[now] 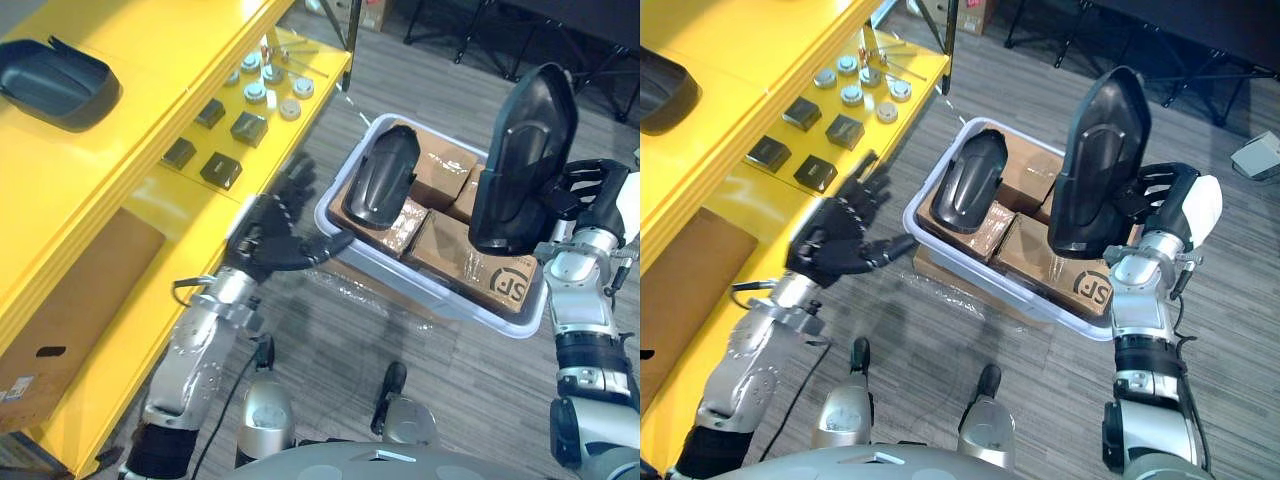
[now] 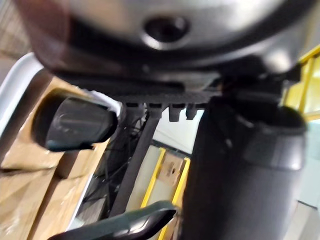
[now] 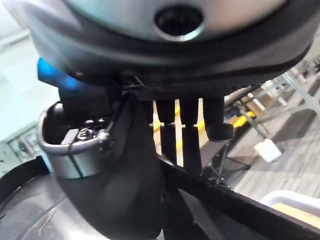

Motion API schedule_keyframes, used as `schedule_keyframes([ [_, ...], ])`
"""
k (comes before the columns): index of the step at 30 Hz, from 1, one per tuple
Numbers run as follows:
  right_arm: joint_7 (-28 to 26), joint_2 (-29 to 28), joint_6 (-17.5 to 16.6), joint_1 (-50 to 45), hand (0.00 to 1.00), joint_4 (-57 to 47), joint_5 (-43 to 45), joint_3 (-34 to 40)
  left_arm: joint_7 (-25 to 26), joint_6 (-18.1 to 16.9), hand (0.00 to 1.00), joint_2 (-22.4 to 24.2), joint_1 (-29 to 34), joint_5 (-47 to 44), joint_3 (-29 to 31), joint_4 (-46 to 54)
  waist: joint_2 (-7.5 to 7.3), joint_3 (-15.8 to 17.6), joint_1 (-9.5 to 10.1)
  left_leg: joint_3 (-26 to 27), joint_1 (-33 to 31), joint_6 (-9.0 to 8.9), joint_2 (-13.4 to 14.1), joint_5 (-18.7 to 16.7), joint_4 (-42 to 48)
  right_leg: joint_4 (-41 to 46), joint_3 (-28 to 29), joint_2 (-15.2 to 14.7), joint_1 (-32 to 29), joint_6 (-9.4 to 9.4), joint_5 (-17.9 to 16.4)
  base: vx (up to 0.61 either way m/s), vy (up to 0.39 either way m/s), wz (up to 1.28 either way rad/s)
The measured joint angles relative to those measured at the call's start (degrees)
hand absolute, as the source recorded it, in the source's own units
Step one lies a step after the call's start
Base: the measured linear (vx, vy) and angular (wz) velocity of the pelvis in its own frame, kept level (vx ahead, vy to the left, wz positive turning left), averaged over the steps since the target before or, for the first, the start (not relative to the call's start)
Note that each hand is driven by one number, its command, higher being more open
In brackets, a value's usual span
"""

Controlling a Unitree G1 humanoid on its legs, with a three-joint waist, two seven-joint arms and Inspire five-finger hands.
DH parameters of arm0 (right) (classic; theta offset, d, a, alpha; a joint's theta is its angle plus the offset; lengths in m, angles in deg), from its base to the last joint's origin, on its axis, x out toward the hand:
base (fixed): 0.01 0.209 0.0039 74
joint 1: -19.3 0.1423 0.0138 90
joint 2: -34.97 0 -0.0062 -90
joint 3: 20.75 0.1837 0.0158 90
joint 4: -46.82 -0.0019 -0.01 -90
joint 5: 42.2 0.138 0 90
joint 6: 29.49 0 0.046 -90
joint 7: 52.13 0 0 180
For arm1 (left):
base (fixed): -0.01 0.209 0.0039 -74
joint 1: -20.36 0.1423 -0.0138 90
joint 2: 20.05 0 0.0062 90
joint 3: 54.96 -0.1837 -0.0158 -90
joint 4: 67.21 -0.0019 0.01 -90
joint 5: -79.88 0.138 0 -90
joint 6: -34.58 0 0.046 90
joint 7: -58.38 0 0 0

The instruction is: Walk over and take three plastic housings, then place them on the shelf

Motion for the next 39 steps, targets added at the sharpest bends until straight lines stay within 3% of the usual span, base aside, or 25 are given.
schedule_keyframes([
  [5, 0.9, -3.9, -5.4, -6.8, 0.0, -4.5, -4.8, -4.0, 4.3, 3.1, 1.0, 2.4, -0.2, -1.5, -6.6, -6.4, -0.54, -3.3, -1.94, 2.0, 1.9, -0.24, 0.0, -0.4, -0.1, -1.7, 1.5, 0.0, 1.2, 0.42, 0.8, -0.03, -0.004, -0.2],
  [12, 4.3, -6.6, -11.4, -10.1, 0.0, -4.6, -4.6, -5.7, 5.5, 3.0, 1.0, 4.0, -2.7, -2.0, -10.3, -11.0, -0.56, -6.1, -3.18, 3.8, 2.4, -0.27, 0.0, -0.5, 0.0, -4.2, 3.0, 0.4, 1.4, 0.35, 2.9, -0.01, -0.008, -0.13],
  [20, 7.5, -13.1, -17.3, -17.2, 0.0, -7.1, -3.2, -12.9, 10.5, 2.5, 1.0, 5.8, -5.1, -4.2, -17.4, -16.5, -0.86, -9.2, -3.99, 5.0, 3.9, -0.58, 0.2, -1.6, -0.2, -5.3, 4.2, 0.6, 2.2, 0.21, 2.9, 0.0, -0.008, -0.09],
  [29, 7.7, -17.5, -18.5, -17.8, 0.0, -7.1, 0.7, -21.6, 18.8, 2.2, 1.0, 6.0, -7.3, -6.2, -20.3, -21.3, -1.86, -10.2, -4.59, 5.0, 4.6, -0.59, 0.1, -1.8, 0.0, -6.1, 4.2, 0.6, 3.3, 0.45, 3.3, 0.0, 0.0, 0.0],
  [37, 8.5, -19.7, -18.7, -17.9, 0.0, -7.1, 5.3, -25.2, 30.3, -4.0, 1.0, 7.6, -8.8, -8.8, -19.8, -23.8, -2.4, -10.8, -4.68, 5.0, 5.1, -0.56, 0.0, -2.0, 0.0, -6.4, 4.1, 0.6, 4.1, 0.45, 3.4, 0.0, 0.0, 0.0],
  [38, 8.7, -19.8, -18.7, -17.9, 0.0, -7.1, 6.4, -25.7, 31.3, -5.4, 0.0, 7.9, -8.8, -9.0, -19.7, -24.4, -2.4, -10.8, -4.71, 5.0, 5.3, -0.57, 0.0, -2.0, 0.0, -6.4, 4.1, 0.6, 4.2, 0.45, 3.4, 0.0, 0.0, 0.0],
  [39, 8.7, -19.9, -18.7, -17.9, 0.0, -7.1, 7.0, -25.9, 31.9, -6.1, 0.0, 8.1, -8.8, -9.3, -19.6, -24.9, -2.4, -10.8, -4.71, 5.0, 5.4, -0.57, 0.0, -2.1, 0.0, -6.4, 4.1, 0.6, 4.3, 0.46, 3.4, 0.0, 0.0, 0.0],
])
